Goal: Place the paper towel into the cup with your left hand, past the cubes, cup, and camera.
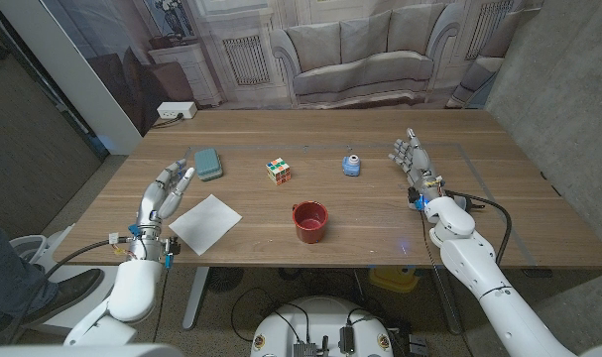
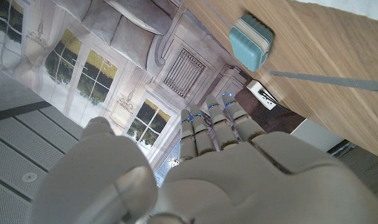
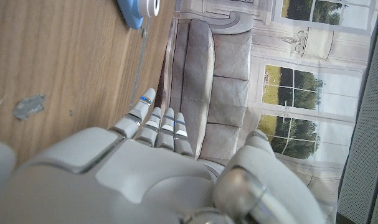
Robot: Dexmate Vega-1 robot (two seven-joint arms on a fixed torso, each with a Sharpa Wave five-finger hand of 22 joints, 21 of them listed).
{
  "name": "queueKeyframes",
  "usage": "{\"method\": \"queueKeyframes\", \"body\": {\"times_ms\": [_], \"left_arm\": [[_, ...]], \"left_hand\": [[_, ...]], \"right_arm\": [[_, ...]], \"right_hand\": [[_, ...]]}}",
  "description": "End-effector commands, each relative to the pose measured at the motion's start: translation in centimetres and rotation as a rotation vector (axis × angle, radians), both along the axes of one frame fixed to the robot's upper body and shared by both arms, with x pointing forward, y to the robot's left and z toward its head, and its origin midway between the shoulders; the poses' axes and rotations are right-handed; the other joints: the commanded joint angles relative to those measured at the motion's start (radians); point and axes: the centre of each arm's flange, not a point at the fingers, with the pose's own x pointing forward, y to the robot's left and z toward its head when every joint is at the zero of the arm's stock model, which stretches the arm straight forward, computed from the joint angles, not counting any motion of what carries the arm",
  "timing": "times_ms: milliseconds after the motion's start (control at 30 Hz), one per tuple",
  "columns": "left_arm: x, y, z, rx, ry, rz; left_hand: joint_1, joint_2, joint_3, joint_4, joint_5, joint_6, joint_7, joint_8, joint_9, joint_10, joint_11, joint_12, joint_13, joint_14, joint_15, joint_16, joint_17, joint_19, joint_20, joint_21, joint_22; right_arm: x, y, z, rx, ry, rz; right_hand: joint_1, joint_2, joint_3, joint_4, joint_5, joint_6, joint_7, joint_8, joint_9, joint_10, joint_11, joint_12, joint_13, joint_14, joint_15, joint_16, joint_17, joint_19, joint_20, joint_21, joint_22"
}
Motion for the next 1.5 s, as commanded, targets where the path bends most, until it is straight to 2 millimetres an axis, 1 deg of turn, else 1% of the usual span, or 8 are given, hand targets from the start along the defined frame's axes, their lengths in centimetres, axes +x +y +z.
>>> {"method": "queueKeyframes", "body": {"times_ms": [33,267,567,733,800,1200,1333,1500], "left_arm": [[-0.4,0.4,-0.5,0.070,0.011,0.176],[-0.3,0.1,-0.5,0.142,0.034,0.289],[-0.3,-0.6,-0.1,0.206,0.054,0.358],[-0.7,-0.7,0.0,0.232,0.084,0.380],[-0.8,-0.8,0.1,0.243,0.104,0.390],[-1.8,-1.1,0.7,0.302,0.169,0.445],[-1.9,-1.1,1.1,0.323,0.191,0.449],[-1.9,-1.1,1.4,0.341,0.223,0.455]], "left_hand": [[0.009,0.004,0.000,-0.003,0.008,0.021,-0.003,0.005,0.004,0.016,-0.005,0.006,0.002,0.017,-0.032,0.003,0.003,0.012,-0.003,0.003,0.005],[0.012,0.004,-0.001,-0.004,0.011,0.028,-0.006,0.005,0.004,0.023,-0.006,0.005,0.002,0.026,-0.036,0.004,0.003,0.017,-0.002,0.002,0.006],[0.017,0.003,-0.004,-0.006,0.017,0.040,-0.010,0.005,0.004,0.036,-0.010,0.004,0.002,0.036,-0.041,0.003,0.003,0.023,-0.002,0.001,0.006],[0.019,0.003,-0.005,-0.006,0.020,0.041,-0.014,0.003,0.004,0.036,-0.015,0.002,0.002,0.038,-0.042,0.002,0.003,0.023,-0.001,-0.001,0.006],[0.020,0.002,-0.006,-0.007,0.021,0.036,-0.014,0.000,0.004,0.031,-0.009,-0.002,0.002,0.037,-0.041,0.000,0.003,0.023,-0.001,-0.002,0.006],[0.025,0.002,-0.009,-0.008,0.027,0.030,-0.013,-0.008,0.004,0.021,-0.004,-0.011,0.003,0.027,-0.035,-0.009,0.004,0.016,0.008,-0.008,0.006],[0.028,0.000,-0.010,-0.010,0.028,0.038,-0.013,-0.006,0.004,0.027,-0.014,-0.011,0.003,0.027,-0.036,-0.010,0.003,0.015,0.009,-0.010,0.006],[0.032,-0.002,-0.012,-0.012,0.031,0.047,-0.012,-0.006,0.004,0.037,-0.015,-0.010,0.003,0.031,-0.035,-0.011,0.003,0.015,0.011,-0.012,0.006]], "right_arm": [[-0.6,-0.2,-0.2,-0.002,0.021,-0.024],[-0.9,-0.3,-0.1,0.002,0.022,-0.032],[-0.9,-0.3,-0.2,0.003,0.024,-0.032],[-0.8,-0.3,-0.4,0.008,0.029,-0.029],[-0.8,-0.3,-0.4,0.008,0.029,-0.028],[-1.0,-0.4,-0.7,0.011,0.025,-0.025],[-1.1,-0.4,-0.7,0.012,0.025,-0.024],[-1.1,-0.3,-0.7,0.009,0.028,-0.023]], "right_hand": [[0.003,0.008,0.004,-0.004,-0.004,0.008,-0.001,0.002,0.003,0.006,0.002,-0.002,0.001,0.006,0.001,-0.003,0.004,0.007,-0.036,-0.004,0.002],[0.004,0.009,0.003,-0.004,-0.004,0.007,0.000,0.001,0.003,0.006,0.003,-0.002,0.001,0.006,0.001,-0.003,0.004,0.008,-0.035,-0.006,0.002],[0.005,0.011,0.003,-0.005,-0.005,0.008,0.000,0.001,0.003,0.006,0.001,-0.003,0.001,0.005,0.000,-0.004,0.004,0.009,-0.035,-0.009,0.002],[0.005,0.011,0.003,-0.005,-0.006,0.008,0.000,0.001,0.004,0.005,0.001,-0.003,0.001,0.005,0.001,-0.004,0.004,0.010,-0.035,-0.011,0.002],[0.005,0.011,0.003,-0.005,-0.006,0.008,0.000,0.001,0.004,0.005,0.001,-0.003,0.001,0.006,0.001,-0.004,0.004,0.010,-0.035,-0.011,0.002],[0.006,0.013,0.002,-0.006,-0.008,0.011,0.000,0.001,0.004,0.007,0.002,-0.003,0.002,0.005,0.001,-0.005,0.004,0.013,-0.035,-0.016,0.003],[0.006,0.013,0.002,-0.007,-0.008,0.011,0.000,0.001,0.004,0.008,-0.002,-0.003,0.002,0.007,-0.002,-0.004,0.004,0.016,-0.037,-0.016,0.003],[0.006,0.014,0.001,-0.007,-0.009,0.012,0.000,0.001,0.004,0.008,-0.001,-0.003,0.002,0.008,-0.001,-0.004,0.004,0.017,-0.038,-0.018,0.003]]}}
